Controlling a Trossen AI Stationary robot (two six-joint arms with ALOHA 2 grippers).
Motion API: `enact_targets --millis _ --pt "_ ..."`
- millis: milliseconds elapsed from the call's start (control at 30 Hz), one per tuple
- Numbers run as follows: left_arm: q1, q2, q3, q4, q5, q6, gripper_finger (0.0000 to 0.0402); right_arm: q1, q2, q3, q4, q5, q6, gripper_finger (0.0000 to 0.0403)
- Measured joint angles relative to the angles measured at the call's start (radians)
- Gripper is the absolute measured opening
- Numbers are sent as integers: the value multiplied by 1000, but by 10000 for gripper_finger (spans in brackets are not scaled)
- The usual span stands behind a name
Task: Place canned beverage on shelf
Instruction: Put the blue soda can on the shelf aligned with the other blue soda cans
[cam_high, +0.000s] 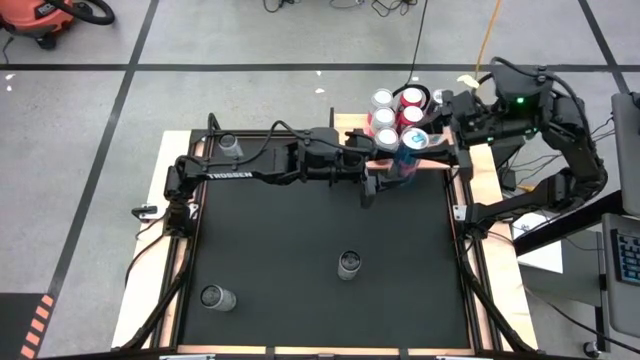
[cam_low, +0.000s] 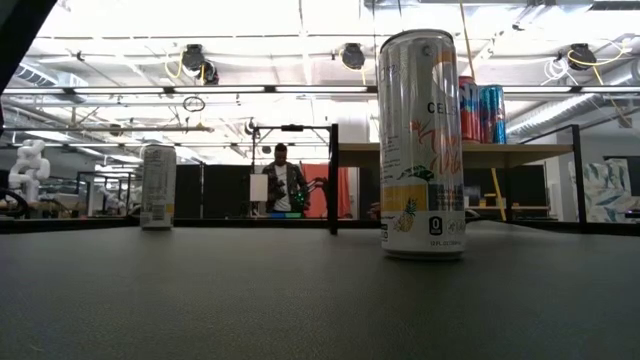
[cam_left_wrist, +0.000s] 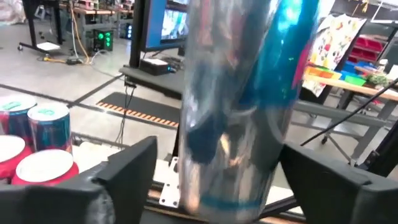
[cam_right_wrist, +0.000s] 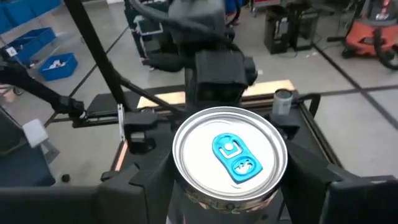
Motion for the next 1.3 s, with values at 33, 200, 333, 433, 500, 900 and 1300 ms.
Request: enact_targets --millis 33,200,333,433,500,900,1300 --pt "0 0 0 -8 -1 -1 349 0 -9 0 1 4 0 211" --pt "-1 -22 0 -87 0 -46 373 0 -70 0 -60 76 -1 211" --pt "-1 -50 1 -183 0 -52 375 0 -119 0 -139 111 -1 211" --pt "-8 -63 1 -246 0 -52 375 0 -162 0 -210 129 -11 211" --pt "-14 -78 0 -293 0 -52 375 0 -190 0 -252 136 -22 211" --pt "-46 -92 0 -370 6 -132 375 0 -427 -253 -227 224 -69 207" --pt "-70 -92 0 -371 6 -185 375 0 -725 -765 11 386 -94 207"
